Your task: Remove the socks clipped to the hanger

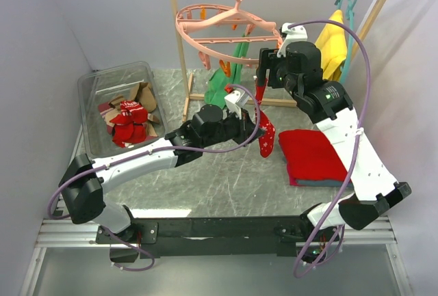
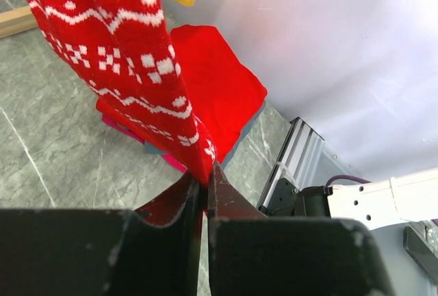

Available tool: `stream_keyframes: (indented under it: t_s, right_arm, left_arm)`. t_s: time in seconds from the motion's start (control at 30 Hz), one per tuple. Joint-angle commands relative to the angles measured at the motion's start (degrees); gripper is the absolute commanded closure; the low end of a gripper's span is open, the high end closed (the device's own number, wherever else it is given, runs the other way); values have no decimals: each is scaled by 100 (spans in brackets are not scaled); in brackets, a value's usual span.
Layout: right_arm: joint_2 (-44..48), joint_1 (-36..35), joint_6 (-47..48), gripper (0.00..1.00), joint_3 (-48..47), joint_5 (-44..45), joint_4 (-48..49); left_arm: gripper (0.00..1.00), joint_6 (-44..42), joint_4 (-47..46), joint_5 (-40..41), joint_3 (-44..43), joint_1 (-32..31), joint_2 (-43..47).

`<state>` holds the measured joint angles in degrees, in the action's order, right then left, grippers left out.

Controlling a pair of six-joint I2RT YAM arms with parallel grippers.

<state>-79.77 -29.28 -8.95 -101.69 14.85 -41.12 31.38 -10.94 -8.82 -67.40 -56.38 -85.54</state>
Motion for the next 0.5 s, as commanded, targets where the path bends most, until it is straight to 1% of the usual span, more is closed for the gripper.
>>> stream_keyframes:
  t_s: [0.0, 0.03, 0.17, 0.3, 0.47]
  right_arm:
    - [198, -61, -124, 22, -220, -342, 236]
    - [233, -61, -142, 22, -211, -586, 254]
    - [514, -61, -238, 21, 113, -800, 543]
    - [515, -69, -239, 21, 185, -738, 527]
    - [269, -61, -134, 21, 158, -378, 421]
  left_arm:
    - [91, 106, 21, -120, -98, -5, 257]
    - [91, 106, 30, -120, -90, -13, 257]
    - [91, 114, 13, -85, -37, -13, 292]
    - [91, 149, -40, -111, -10, -13, 301]
    - [91, 150, -14, -129, -54, -31, 257]
